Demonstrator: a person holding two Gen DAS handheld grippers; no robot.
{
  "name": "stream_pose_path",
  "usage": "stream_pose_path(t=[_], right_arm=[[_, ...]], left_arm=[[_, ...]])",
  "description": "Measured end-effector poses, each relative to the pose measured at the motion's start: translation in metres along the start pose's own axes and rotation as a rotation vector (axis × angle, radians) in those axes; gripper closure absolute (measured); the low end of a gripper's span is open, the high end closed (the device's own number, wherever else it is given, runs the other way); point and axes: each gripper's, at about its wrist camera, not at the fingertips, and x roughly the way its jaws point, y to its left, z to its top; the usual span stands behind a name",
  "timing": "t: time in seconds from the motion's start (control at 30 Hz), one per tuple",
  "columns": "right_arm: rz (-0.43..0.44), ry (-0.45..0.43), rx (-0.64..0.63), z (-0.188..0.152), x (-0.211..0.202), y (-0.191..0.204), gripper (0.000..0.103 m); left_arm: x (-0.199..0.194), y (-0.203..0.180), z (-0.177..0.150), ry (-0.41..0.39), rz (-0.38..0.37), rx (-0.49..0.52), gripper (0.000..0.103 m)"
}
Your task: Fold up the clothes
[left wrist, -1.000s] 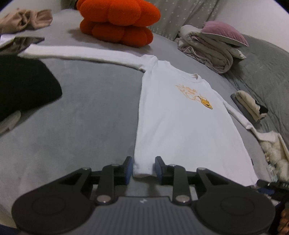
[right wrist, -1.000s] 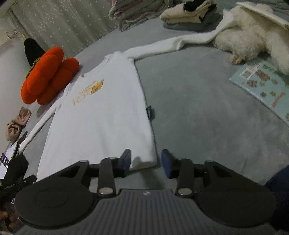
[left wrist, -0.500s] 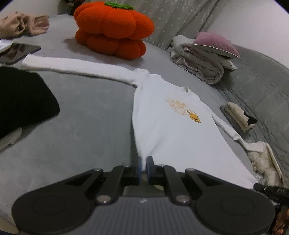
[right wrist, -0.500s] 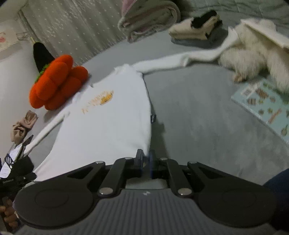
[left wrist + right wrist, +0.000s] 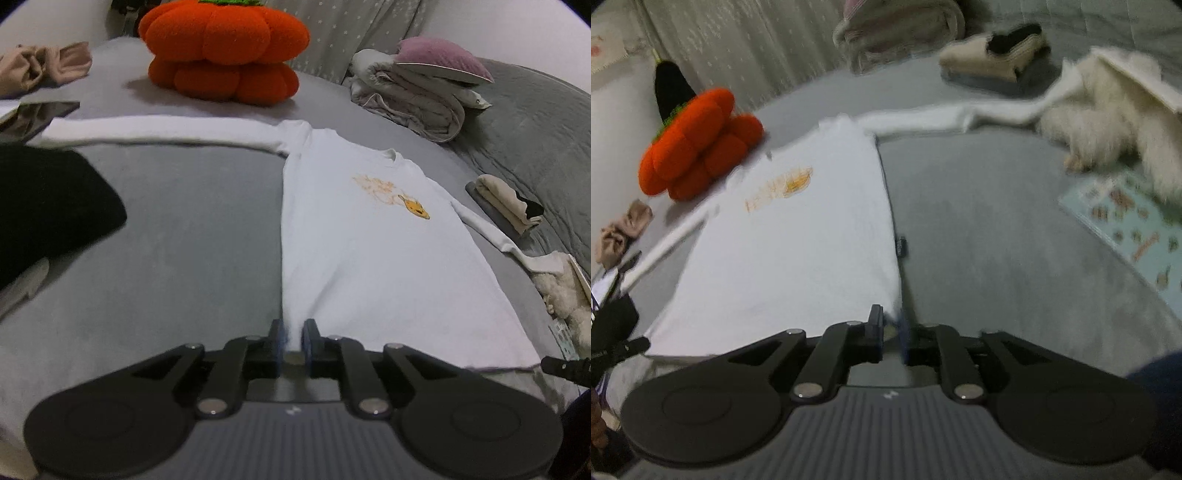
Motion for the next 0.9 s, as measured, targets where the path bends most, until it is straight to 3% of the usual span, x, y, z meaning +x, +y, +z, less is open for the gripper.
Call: stream_pose_path(t=[0.07,0.1,0.13,0.3,0.4,0.57,0.67,0.73,0.87,0.9], right_arm=[[0.016,0.014,-0.025,-0.006,-0.004,0.003,0.08],[0.021,0.026,-0.033,-0.01,-0.004,0.004,0.066],[0.026,0.038,-0.039,-0.013,-0.004,0.005,0.059],[-0.001,0.055,-0.047,-0.015,0.005,0.009,0.059],[-0.011,0.047,-0.047,-0.015,0.007,0.009,0.059],[-0.028,0.025,-0.042,-0.012,0.013,0.009,0.06],[-0.039,0.01,-0.055,-0.011,0.018,0.012,0.069],[-0.038,-0.003,-0.061,-0.011,0.019,0.012,0.084],[-0.009,-0.051,-0.035,-0.011,0.014,0.009,0.093],[0.0,-0.069,-0.035,-0.011,0.011,0.009,0.094]], left_arm=[[-0.003,0.002,-0.003,0.002,-0.001,-0.001,0.092],[-0.005,0.004,-0.004,0.001,-0.002,-0.005,0.092],[-0.007,0.006,-0.005,0.0,-0.007,-0.011,0.092],[-0.013,0.011,-0.011,0.011,-0.01,-0.008,0.09],[-0.01,0.008,-0.017,0.047,-0.026,0.037,0.08],[-0.004,-0.001,-0.02,0.044,-0.015,0.123,0.075],[0.0,-0.006,-0.019,0.037,0.0,0.16,0.075],[0.003,-0.006,-0.017,0.03,0.002,0.152,0.076],[0.007,-0.007,-0.011,0.019,-0.014,0.132,0.098],[0.007,-0.008,-0.011,0.015,-0.021,0.129,0.098]])
